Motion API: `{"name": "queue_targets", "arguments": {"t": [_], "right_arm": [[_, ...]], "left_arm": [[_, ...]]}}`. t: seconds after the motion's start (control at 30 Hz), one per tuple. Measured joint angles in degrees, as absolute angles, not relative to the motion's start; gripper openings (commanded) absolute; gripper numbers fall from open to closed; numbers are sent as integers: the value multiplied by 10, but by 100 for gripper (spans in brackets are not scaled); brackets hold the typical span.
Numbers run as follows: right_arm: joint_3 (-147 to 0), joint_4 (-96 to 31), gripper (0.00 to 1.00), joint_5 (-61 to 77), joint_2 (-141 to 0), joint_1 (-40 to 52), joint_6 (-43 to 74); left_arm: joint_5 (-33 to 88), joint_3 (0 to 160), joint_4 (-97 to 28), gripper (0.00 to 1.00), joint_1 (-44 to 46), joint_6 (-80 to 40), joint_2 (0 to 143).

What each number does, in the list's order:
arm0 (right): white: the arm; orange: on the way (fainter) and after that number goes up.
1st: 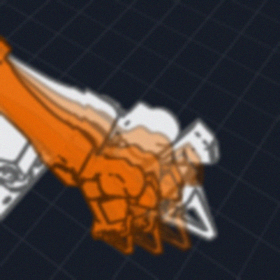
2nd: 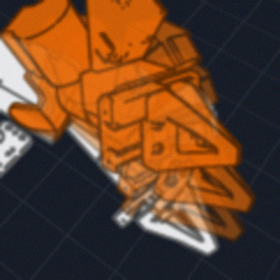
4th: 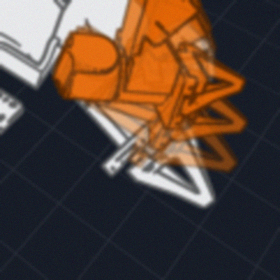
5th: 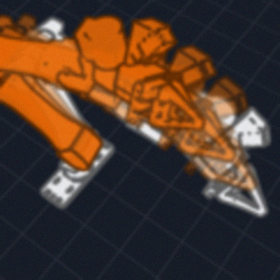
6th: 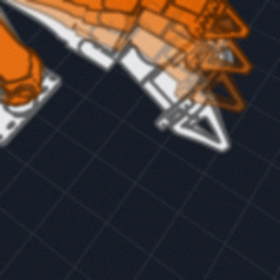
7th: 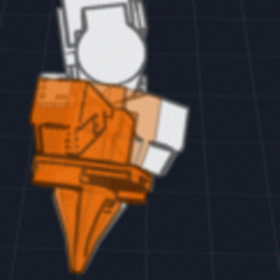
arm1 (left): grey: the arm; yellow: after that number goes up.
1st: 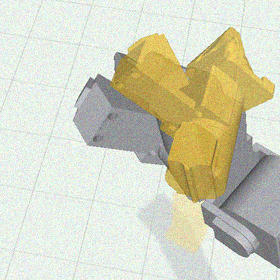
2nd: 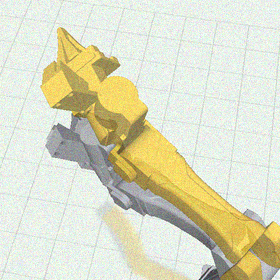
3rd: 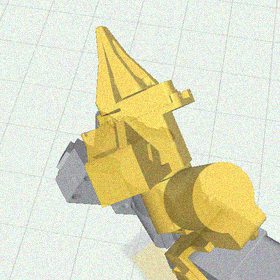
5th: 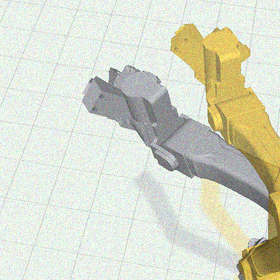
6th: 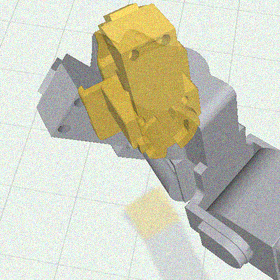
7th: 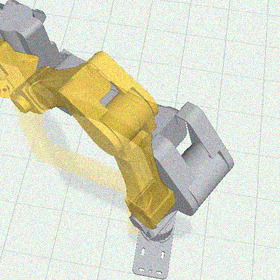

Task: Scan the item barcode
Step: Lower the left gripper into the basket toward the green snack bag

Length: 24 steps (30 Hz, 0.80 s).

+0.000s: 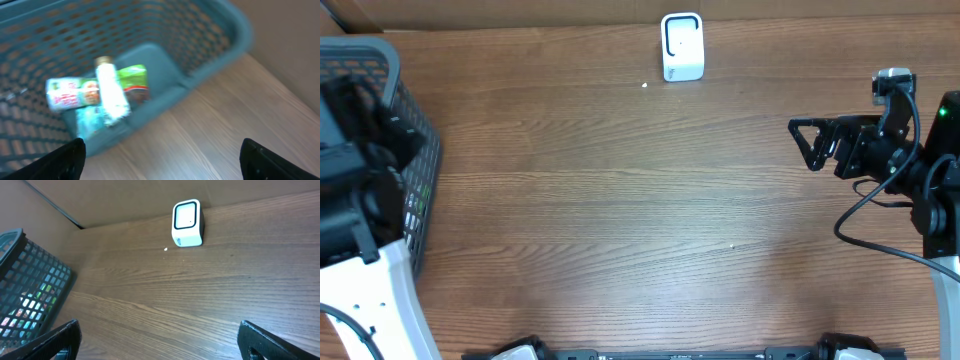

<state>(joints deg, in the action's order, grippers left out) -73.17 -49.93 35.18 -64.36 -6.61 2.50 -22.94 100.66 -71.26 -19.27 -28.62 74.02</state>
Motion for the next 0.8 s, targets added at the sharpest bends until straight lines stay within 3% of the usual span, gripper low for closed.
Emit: {"name": "queue_targets", "arguments": {"t": [0.23,0.8], "right_arm": [[-732,-559,100,352,-644,-66,11],[-732,-579,100,352,-693,-66,-23]], "left_arm": [[-228,1007,-725,100,-286,-292,771],[-186,1008,-684,95,-373,-296,889]]}}
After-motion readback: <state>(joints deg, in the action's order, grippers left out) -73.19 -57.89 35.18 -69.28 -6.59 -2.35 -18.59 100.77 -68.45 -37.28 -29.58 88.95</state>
